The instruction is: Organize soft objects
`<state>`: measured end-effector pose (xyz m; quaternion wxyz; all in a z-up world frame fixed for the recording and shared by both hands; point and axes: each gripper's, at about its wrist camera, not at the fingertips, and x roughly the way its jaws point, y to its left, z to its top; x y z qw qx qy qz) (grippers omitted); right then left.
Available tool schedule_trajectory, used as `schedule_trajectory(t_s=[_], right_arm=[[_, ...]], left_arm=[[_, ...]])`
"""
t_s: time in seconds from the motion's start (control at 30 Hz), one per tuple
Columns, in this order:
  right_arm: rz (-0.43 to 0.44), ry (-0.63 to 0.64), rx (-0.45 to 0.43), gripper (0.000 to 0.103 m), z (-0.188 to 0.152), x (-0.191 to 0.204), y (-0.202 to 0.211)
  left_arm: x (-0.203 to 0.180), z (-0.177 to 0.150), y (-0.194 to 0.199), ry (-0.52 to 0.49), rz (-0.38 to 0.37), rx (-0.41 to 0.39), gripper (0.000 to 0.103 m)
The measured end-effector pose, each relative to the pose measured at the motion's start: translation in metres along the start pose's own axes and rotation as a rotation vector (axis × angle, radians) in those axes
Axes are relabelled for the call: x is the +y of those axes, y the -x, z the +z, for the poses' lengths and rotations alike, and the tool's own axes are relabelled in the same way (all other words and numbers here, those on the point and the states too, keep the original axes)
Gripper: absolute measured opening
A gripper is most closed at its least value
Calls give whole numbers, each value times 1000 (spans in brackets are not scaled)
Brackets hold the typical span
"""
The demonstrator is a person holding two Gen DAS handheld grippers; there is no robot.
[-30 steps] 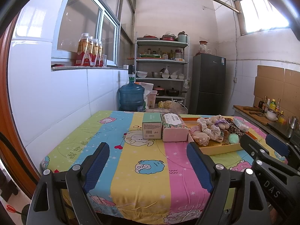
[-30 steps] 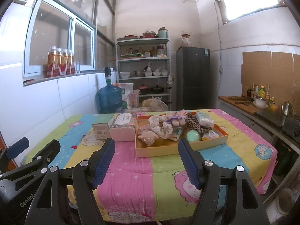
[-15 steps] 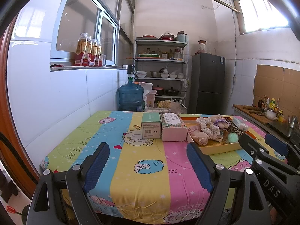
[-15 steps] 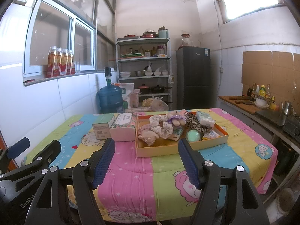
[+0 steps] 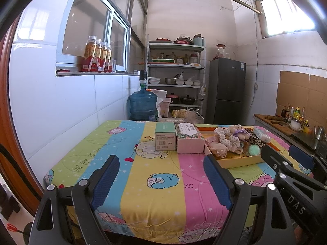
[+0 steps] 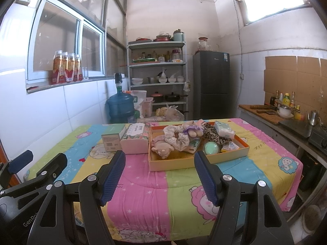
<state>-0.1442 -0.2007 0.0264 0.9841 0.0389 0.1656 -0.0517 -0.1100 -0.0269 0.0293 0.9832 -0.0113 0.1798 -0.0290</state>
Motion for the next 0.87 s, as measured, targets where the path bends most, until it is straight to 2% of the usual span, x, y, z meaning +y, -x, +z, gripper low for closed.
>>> schedule_trajectory(t_s=[0.87], right_arm=[[3, -4, 4, 72, -1, 4, 1]], left_arm=[[5, -5, 0, 8, 2, 0, 84]])
